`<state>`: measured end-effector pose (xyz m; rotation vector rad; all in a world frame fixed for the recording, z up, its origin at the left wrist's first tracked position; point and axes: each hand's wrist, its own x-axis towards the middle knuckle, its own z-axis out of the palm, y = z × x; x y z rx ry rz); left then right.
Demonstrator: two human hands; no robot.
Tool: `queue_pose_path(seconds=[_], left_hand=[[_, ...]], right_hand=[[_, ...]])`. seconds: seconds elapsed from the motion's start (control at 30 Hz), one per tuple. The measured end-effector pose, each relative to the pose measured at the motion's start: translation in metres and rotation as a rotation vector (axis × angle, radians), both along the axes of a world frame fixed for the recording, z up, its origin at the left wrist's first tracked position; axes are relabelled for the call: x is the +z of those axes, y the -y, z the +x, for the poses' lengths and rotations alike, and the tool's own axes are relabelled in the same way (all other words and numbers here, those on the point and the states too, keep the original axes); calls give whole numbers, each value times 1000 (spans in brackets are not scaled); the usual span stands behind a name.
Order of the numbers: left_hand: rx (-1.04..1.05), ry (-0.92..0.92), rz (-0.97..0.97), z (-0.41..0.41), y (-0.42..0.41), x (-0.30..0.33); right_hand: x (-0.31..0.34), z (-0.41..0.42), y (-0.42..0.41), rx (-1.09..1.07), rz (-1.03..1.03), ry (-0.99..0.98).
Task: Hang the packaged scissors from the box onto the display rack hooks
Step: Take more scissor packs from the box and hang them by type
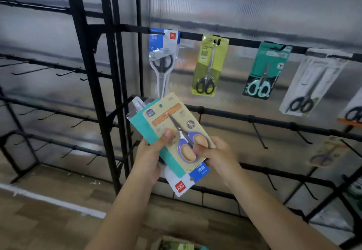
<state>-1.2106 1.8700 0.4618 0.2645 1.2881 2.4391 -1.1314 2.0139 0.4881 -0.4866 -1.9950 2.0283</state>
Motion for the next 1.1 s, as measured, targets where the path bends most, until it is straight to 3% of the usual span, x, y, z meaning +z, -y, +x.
queue_pose_path(seconds=[0.37, 0.53, 0.73, 0.97, 1.1], left_hand=[[-152, 125, -67, 34, -60, -14], [-238, 114, -104, 54, -102, -16], [-348, 74, -129, 82, -155, -21], [-434, 108, -176, 117, -221, -23], [-456, 124, -200, 139, -256, -20]], right_hand=[[-43, 67, -71, -362, -337, -133], [-50, 111, -107, -387, -391, -165], [-72, 170, -166, -605, -515, -160], [-89, 248, -237, -903, -548, -164], [-88, 274, -276, -996, -441, -90]])
